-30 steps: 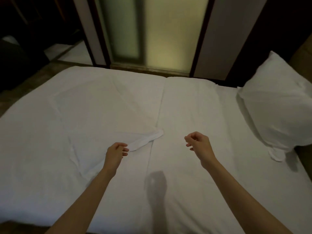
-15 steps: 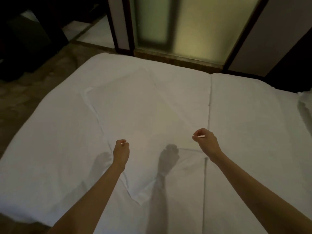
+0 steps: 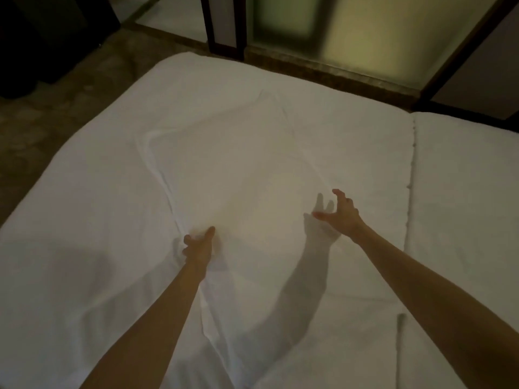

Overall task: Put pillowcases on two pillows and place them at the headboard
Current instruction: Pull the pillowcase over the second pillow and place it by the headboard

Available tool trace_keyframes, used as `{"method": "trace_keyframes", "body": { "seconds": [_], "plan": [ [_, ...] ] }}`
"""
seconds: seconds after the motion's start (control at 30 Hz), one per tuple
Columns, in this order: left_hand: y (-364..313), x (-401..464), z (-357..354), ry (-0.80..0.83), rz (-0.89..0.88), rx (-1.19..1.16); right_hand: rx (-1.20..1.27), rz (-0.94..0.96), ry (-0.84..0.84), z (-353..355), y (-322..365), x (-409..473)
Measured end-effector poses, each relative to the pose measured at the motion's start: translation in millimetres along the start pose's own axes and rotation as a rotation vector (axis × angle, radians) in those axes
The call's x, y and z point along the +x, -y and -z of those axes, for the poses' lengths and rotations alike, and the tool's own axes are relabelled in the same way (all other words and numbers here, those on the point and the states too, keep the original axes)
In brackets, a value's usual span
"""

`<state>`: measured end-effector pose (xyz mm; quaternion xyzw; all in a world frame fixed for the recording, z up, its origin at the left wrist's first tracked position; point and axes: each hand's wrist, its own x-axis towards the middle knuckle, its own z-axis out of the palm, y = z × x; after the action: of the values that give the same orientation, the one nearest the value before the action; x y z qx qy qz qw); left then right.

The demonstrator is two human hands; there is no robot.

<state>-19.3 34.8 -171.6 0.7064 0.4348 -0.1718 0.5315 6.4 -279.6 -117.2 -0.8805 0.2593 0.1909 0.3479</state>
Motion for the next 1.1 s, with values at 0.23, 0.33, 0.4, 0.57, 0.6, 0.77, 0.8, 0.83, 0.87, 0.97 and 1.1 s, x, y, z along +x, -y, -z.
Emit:
{"method": "trace_keyframes", "body": {
  "seconds": [0.23,0.33,0.4,0.57,0.6,0.77,0.8,0.83,0.87,0.97,1.1],
  "plan": [
    [8,46,-17,0.001,0.003,-0.035,0.011,-0.086,0.087,-22,-3,57],
    [10,49,-24,0.016,-0.047,-0.051,0.017,-0.128,0.122,-28,-8,62],
    [8,41,-30,0.052,-0.025,-0.122,-0.028,-0.149,0.109,-31,-5,60],
    [3,15,-37,0.109,0.015,-0.243,-0.047,-0.080,0.023,-37,4,41],
    [2,10,-35,0.112,0.030,-0.260,-0.030,-0.067,-0.006,-35,4,35],
    [0,-19,-15,0.128,0.059,-0.328,0.087,-0.027,-0.113,-6,14,1],
    [-3,-25,-10,0.131,0.046,-0.338,0.112,-0.010,-0.131,1,18,-7],
    [-7,-34,-5,0.137,0.026,-0.351,0.137,0.011,-0.147,9,21,-17],
    [-11,-41,-1,0.141,0.011,-0.359,0.159,0.029,-0.159,16,25,-25],
    [-29,-65,12,0.165,-0.037,-0.379,0.206,0.080,-0.201,42,35,-50],
    [-58,-104,28,0.237,-0.125,-0.416,0.264,0.147,-0.288,85,43,-88]
  ]
}}
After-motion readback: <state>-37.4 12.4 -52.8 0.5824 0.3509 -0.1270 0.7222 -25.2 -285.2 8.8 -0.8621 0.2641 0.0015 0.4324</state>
